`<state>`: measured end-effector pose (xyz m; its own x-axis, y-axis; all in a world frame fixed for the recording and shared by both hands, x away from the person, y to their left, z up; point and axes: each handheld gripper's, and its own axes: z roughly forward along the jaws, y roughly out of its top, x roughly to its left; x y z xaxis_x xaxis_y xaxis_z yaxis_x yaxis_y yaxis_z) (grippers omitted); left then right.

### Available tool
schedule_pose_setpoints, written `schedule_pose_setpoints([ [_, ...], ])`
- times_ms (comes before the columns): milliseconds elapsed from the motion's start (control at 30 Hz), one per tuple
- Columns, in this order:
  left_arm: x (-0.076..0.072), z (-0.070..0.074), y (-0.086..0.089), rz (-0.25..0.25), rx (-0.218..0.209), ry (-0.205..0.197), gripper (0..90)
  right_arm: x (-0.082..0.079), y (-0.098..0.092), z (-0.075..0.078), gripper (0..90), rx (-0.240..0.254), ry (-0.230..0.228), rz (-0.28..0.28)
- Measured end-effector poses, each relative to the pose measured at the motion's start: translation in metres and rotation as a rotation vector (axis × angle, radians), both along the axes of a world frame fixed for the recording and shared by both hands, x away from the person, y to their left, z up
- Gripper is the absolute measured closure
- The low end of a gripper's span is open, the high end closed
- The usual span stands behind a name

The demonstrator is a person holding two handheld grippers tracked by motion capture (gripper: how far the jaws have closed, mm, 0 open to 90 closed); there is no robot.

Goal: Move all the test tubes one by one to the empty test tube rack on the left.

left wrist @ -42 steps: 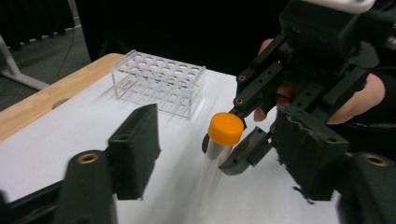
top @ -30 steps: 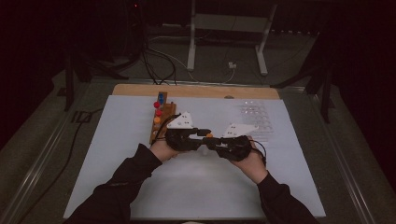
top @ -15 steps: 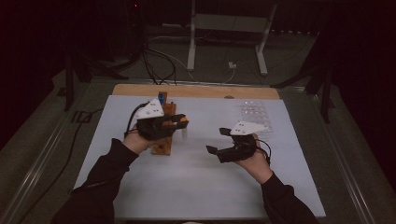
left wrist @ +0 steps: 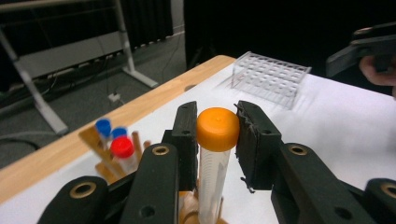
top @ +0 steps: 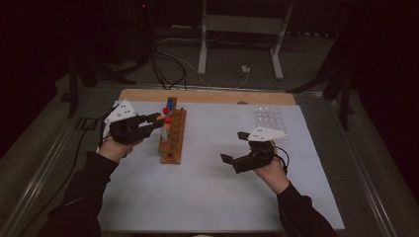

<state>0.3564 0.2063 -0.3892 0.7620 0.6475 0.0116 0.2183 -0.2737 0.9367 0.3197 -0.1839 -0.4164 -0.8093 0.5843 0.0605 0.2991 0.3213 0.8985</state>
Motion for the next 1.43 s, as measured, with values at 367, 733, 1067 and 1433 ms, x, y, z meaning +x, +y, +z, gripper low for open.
schedule_pose_setpoints([
  [367,0.011,-0.045,-0.002,0.022,0.022,0.086,71.3,-0.002,-0.001,-0.001,0.9,-0.004,-0.007,0.007],
  [733,0.011,-0.059,-0.002,-0.007,0.040,0.127,67.7,-0.003,-0.003,-0.003,1.0,-0.004,0.010,0.012],
  [1067,-0.022,-0.055,0.009,-0.155,-0.033,0.144,8.1,-0.006,-0.007,-0.006,0.9,-0.006,0.012,0.009],
  [1433,-0.057,-0.080,0.005,-0.193,-0.014,0.133,0.5,-0.006,-0.008,-0.013,0.9,-0.012,0.006,-0.002],
])
